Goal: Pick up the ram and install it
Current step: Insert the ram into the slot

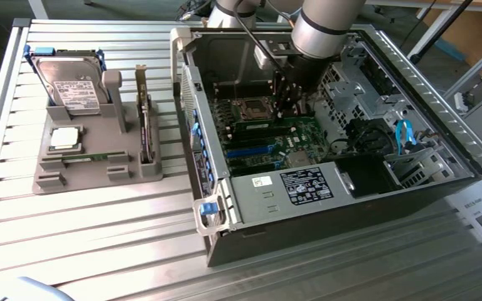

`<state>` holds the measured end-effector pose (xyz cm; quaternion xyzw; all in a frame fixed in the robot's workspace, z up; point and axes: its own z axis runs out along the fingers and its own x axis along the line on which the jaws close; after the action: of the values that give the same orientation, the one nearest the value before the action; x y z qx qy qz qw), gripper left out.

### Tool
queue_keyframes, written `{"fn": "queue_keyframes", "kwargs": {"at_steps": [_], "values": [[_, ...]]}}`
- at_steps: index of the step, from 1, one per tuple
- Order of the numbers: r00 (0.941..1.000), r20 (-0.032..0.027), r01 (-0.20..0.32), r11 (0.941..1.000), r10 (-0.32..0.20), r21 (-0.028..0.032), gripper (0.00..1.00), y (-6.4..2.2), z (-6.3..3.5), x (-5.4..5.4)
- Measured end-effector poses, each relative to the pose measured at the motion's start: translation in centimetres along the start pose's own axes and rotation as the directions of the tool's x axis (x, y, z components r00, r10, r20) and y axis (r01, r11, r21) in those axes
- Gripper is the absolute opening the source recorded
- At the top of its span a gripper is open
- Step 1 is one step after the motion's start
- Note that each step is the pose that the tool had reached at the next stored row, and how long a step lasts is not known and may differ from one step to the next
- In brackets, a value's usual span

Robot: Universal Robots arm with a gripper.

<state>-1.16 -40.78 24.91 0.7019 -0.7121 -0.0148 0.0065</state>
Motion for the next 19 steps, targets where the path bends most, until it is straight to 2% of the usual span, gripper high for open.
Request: {"fn": "queue_keyframes", "kwargs": {"at_steps": [19], "values": [[1.0000, 0.0000, 0.000, 1.0000, 0.000, 0.0011, 0.11, -0.02, 0.38, 0.15]]}}
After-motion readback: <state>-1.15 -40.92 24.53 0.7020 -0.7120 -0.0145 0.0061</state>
